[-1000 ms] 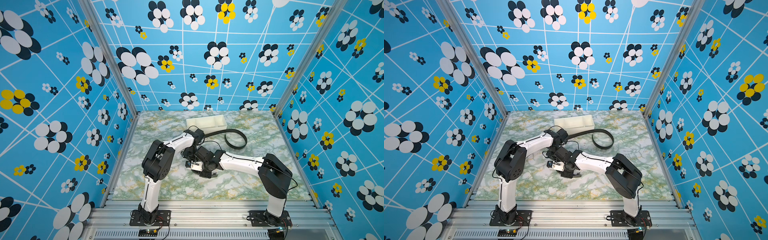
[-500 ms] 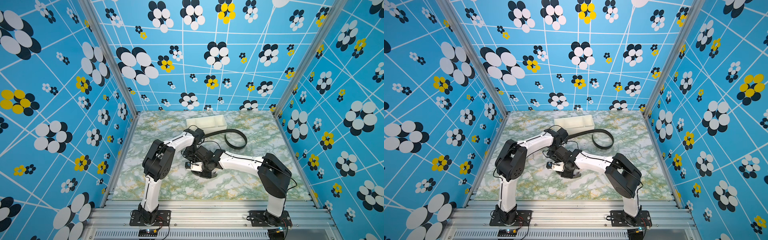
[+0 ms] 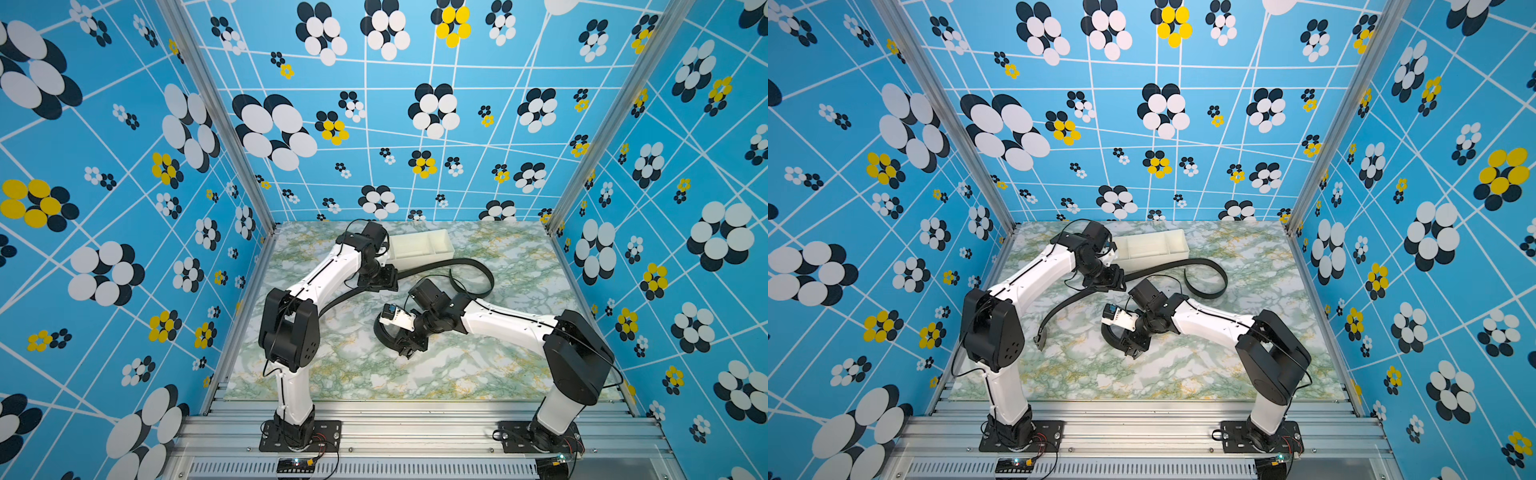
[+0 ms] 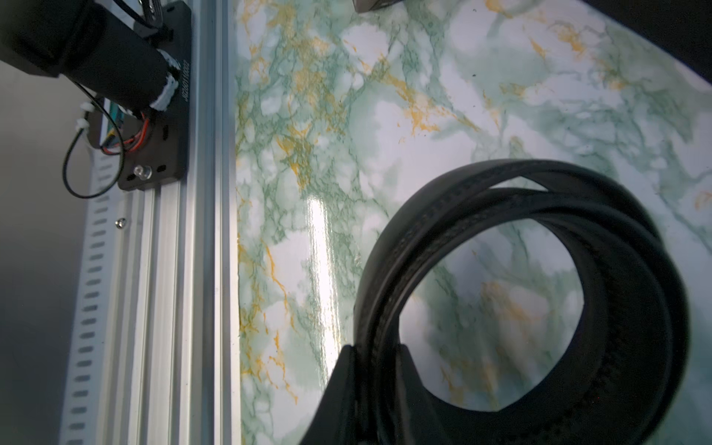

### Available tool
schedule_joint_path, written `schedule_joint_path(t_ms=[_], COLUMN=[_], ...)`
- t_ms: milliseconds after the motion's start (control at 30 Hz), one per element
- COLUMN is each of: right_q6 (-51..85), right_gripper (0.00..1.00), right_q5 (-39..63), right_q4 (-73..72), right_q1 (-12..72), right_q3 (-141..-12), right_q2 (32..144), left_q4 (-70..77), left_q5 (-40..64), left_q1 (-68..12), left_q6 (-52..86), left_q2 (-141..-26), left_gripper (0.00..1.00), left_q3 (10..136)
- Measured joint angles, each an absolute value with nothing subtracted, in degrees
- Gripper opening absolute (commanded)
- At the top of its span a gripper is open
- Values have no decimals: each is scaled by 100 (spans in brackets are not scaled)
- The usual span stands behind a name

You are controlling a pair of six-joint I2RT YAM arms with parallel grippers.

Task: Place the belts into the storage roll
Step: Pick up the belt from the center of the board, then place the belt in the container.

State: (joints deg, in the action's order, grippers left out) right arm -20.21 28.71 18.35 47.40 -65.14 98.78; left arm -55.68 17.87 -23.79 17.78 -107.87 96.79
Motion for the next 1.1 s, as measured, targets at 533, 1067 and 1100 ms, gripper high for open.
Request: schedule_joint_path(t_ms=[533, 1067, 1100], right_q6=[1096, 2484, 2486], right_gripper=[0, 0, 0], right_q5=[4147, 5083, 5107], right_q4=[-2003, -3968, -3970], right_q1=[3343, 2707, 2707], right_q3=[-6211, -10108, -10254], right_q2=[9657, 13082, 13242], left_q4=[-4753, -4362, -4348], left_q5=[1959, 2226, 2237], left_q1=[-1597, -1127, -1109], left_q6=[2493, 2596, 2571], left_q2=[-8921, -8444, -8447], left_gripper=[66, 64, 64], left_q3=[8038, 7168, 7150])
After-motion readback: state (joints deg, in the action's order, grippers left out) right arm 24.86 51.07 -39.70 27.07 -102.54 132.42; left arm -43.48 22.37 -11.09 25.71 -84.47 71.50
